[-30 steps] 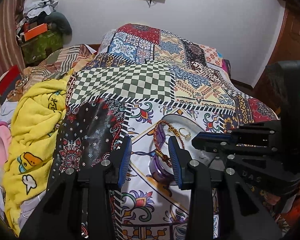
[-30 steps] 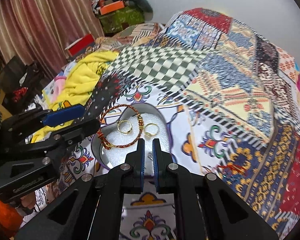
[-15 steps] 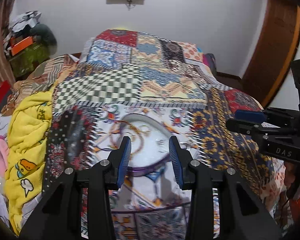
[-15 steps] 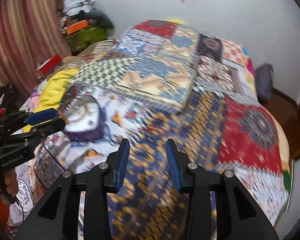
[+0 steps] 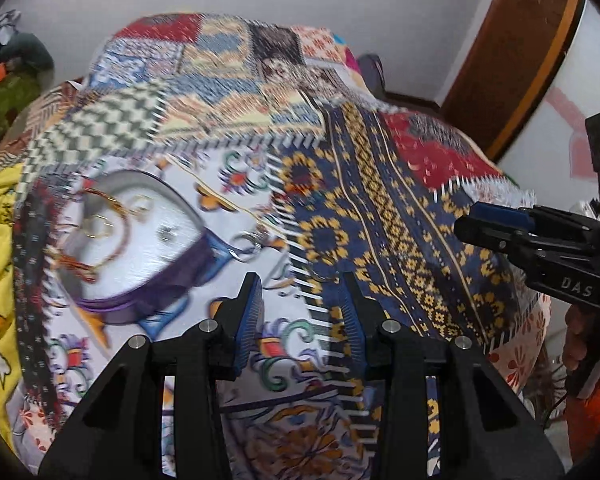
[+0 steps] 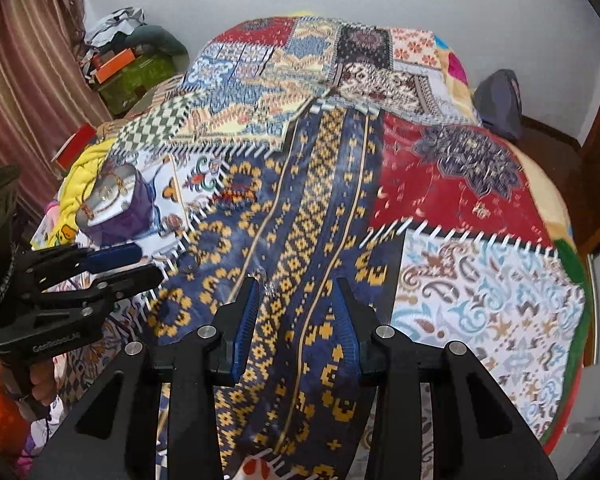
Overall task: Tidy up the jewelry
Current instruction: 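Withdraw the right gripper from the tin toward the remaining jewelry, then grasp a silver ring with the left gripper while the right gripper grasps a silver earring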
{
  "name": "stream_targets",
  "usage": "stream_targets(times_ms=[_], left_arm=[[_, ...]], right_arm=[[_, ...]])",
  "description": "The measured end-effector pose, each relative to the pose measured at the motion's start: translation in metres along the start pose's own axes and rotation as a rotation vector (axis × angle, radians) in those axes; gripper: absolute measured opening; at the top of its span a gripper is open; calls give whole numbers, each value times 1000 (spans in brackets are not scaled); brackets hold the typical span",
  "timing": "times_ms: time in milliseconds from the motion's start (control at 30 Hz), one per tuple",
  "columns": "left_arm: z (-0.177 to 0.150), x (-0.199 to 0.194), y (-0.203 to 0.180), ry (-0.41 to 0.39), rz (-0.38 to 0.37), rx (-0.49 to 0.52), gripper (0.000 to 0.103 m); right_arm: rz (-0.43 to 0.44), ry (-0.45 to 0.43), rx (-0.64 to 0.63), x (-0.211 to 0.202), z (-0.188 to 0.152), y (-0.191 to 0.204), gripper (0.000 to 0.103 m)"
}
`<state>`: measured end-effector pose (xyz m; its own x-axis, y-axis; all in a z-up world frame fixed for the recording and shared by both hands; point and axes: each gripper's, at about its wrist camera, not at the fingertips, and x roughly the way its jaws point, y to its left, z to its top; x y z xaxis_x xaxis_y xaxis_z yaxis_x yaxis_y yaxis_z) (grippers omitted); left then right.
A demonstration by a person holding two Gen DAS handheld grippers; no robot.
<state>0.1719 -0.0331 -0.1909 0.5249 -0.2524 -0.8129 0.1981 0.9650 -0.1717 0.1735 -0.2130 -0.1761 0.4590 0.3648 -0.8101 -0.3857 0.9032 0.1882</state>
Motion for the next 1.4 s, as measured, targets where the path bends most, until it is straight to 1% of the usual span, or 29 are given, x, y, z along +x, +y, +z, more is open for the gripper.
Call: stream_targets(times_ms=[133,267,333,500,567,633,700,767,867,933,967,1067,1300,1400], left_arm=[[1,17,-4,36,-19,6,39],[5,29,-6,47,-31,11,39],[6,33,-8,50,-36,18,39],[8,44,-14,52,-32,44,39],[9,46,-15,48,-32,49,39],[8,45,-14,44,-38,44,39],[8,45,-13,39,-43,38,39],[8,45,-12,35,-41,34,37],[7,44,-10,31,-32,32,31],[6,43,-7,29,-32,24,22],[6,42,-4,29,-40,12,21],[3,40,3,29,-69,-18,21],[-3,35,-2,18,-48,5,21],[-6,31,0,17,-57,4,21]], right_arm=[[29,21,-36,12,0,7,34],[35,33,-81,26,2,17,34],[12,25,-81,30,2,18,34],[-8,7,-84,31,1,19,33],[12,3,-88,29,3,21,31],[26,-2,-86,29,7,21,30],[40,11,-77,33,10,22,30],[48,29,-72,39,9,22,25],[12,50,-98,44,6,26,23],[33,63,-95,44,3,28,23],[42,68,-94,45,3,29,23],[27,83,-100,48,1,30,20],[22,102,-79,45,0,30,18],[26,114,-70,40,-5,29,18]])
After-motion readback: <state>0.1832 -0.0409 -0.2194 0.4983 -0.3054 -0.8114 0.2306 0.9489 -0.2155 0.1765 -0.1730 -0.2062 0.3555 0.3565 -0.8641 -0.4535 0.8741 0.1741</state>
